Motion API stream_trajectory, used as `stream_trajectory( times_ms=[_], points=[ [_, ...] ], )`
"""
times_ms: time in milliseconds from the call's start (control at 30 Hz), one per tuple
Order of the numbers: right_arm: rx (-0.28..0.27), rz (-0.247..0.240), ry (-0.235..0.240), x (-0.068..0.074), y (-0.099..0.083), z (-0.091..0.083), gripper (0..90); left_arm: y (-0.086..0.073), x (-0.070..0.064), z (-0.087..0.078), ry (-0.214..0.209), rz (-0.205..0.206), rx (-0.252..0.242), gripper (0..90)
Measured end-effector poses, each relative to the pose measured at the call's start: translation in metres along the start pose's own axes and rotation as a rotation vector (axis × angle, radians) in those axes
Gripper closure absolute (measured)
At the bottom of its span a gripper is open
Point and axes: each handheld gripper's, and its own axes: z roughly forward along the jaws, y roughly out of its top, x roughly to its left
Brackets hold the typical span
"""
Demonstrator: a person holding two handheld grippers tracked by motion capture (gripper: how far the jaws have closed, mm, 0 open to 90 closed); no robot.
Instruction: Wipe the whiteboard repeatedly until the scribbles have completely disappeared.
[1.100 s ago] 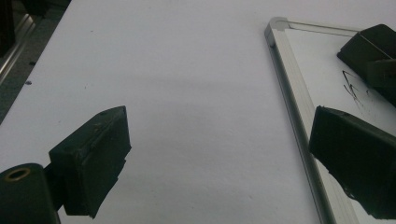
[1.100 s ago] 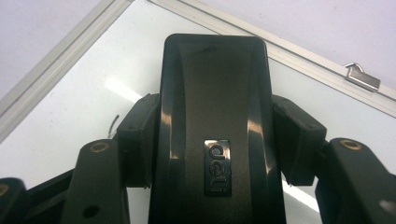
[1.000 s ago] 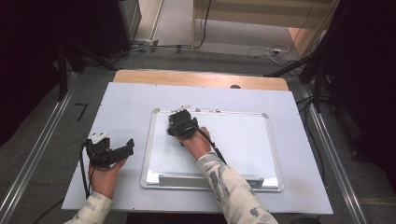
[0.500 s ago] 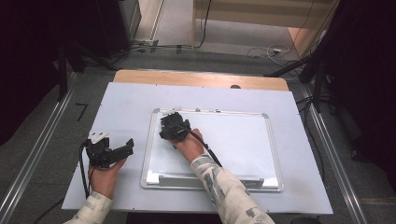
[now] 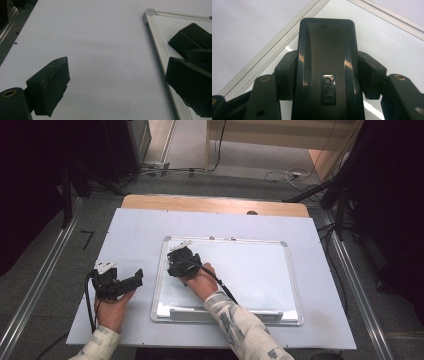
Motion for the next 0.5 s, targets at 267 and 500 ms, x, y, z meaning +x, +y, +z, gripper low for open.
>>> stream_trajectory(
  times_ms=[267,500],
  points=[
    [0.007,0.042,-0.033,-0.022,0.002,0.002,37.8,-0.001,0.002,-0.001,0.006,-0.005,0.003,5.8],
    [0.009,0.077,-0.062,-0.041,0.001,0.001,37.8,-0.001,0.001,0.0,0.004,-0.003,0.004,5.8]
  ],
)
